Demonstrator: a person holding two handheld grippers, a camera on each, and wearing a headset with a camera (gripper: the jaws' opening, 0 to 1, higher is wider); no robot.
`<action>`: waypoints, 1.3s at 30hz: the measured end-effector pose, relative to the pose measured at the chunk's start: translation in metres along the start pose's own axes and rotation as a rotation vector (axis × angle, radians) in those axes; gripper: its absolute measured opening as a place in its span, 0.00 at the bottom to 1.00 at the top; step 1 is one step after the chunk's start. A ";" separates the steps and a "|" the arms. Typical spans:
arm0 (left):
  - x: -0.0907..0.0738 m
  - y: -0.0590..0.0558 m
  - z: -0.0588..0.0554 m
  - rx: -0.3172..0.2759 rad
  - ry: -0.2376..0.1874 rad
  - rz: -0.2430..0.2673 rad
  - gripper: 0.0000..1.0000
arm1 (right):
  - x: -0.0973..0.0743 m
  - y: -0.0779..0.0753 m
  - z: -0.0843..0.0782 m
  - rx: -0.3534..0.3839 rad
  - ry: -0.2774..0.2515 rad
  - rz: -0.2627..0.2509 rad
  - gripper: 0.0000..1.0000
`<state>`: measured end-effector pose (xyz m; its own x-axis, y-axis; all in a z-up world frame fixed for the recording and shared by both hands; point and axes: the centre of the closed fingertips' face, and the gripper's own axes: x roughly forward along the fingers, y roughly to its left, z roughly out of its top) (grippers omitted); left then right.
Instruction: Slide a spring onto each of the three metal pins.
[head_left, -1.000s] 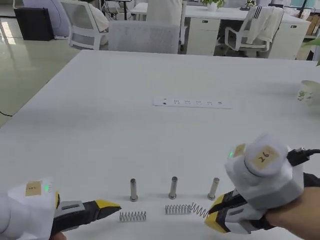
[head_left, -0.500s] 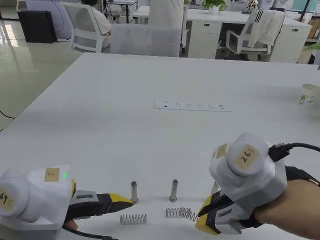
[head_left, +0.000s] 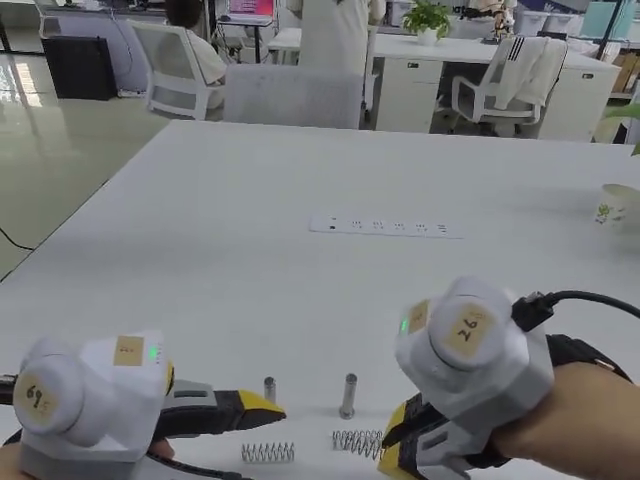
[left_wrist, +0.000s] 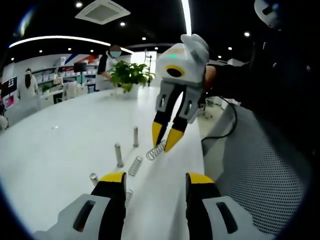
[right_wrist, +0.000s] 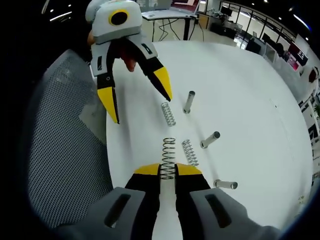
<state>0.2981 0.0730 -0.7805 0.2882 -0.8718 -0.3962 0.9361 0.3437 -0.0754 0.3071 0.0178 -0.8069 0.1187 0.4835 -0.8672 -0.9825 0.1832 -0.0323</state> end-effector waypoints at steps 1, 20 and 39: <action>0.000 0.000 0.001 0.003 -0.001 0.000 0.40 | 0.000 0.001 0.002 -0.009 -0.001 0.001 0.08; 0.010 -0.003 0.009 0.052 -0.014 -0.023 0.30 | 0.005 0.012 0.021 -0.101 -0.019 0.057 0.08; 0.018 -0.006 0.001 0.113 -0.003 -0.059 0.09 | 0.009 0.023 0.034 -0.209 -0.029 0.122 0.08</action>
<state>0.2979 0.0550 -0.7865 0.2326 -0.8902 -0.3916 0.9681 0.2506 0.0054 0.2909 0.0557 -0.7985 -0.0016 0.5162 -0.8564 -0.9978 -0.0580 -0.0331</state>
